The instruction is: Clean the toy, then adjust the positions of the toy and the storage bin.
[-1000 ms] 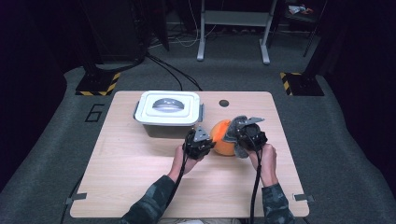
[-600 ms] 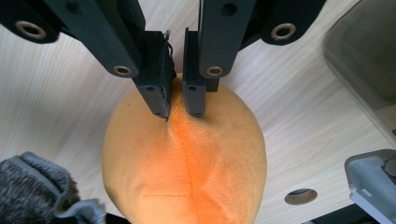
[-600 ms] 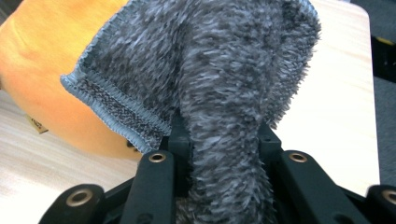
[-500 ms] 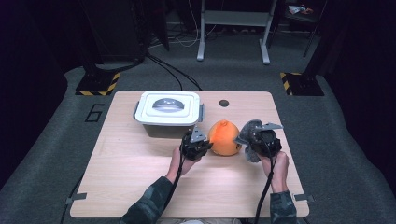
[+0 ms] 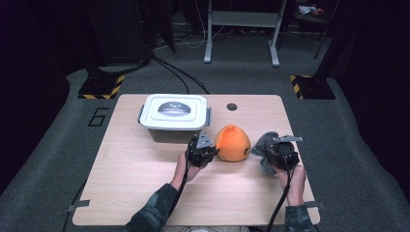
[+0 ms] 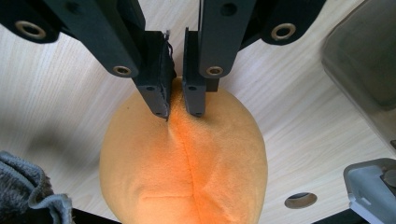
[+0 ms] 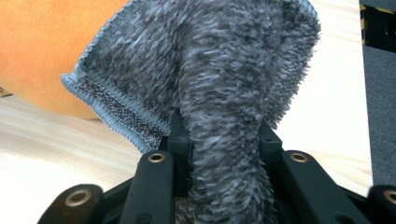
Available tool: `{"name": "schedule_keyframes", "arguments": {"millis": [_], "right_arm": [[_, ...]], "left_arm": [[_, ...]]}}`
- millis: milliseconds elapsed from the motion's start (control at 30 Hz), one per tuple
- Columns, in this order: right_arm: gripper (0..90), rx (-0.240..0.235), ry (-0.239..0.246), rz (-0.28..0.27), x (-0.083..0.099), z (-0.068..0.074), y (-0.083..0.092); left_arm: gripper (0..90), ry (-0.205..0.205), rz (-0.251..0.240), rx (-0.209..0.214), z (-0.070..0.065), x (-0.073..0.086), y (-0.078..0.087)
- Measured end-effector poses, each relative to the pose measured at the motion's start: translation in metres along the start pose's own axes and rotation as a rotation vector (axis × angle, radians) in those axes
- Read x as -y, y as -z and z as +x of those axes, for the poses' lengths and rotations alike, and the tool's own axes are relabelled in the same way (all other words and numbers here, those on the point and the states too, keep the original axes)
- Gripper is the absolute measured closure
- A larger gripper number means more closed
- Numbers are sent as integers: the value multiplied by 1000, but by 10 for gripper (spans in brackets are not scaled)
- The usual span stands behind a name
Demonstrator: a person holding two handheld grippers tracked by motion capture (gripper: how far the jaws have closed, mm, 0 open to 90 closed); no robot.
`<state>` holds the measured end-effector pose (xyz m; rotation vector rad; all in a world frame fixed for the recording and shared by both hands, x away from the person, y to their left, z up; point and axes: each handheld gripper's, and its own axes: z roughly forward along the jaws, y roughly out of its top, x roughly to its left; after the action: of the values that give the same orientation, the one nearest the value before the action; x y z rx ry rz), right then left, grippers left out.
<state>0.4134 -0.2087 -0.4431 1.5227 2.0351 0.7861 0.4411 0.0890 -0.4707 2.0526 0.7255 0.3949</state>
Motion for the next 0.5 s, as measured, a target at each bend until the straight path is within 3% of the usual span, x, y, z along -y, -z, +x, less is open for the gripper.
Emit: {"name": "schedule_keyframes", "arguments": {"millis": [200, 500], "right_arm": [[671, -12, 0, 29, 8, 1, 0], [664, -99, 10, 64, 27, 13, 6]], "left_arm": [[828, 4, -3, 3, 0, 0, 0], [828, 2, -6, -2, 1, -3, -1]]}}
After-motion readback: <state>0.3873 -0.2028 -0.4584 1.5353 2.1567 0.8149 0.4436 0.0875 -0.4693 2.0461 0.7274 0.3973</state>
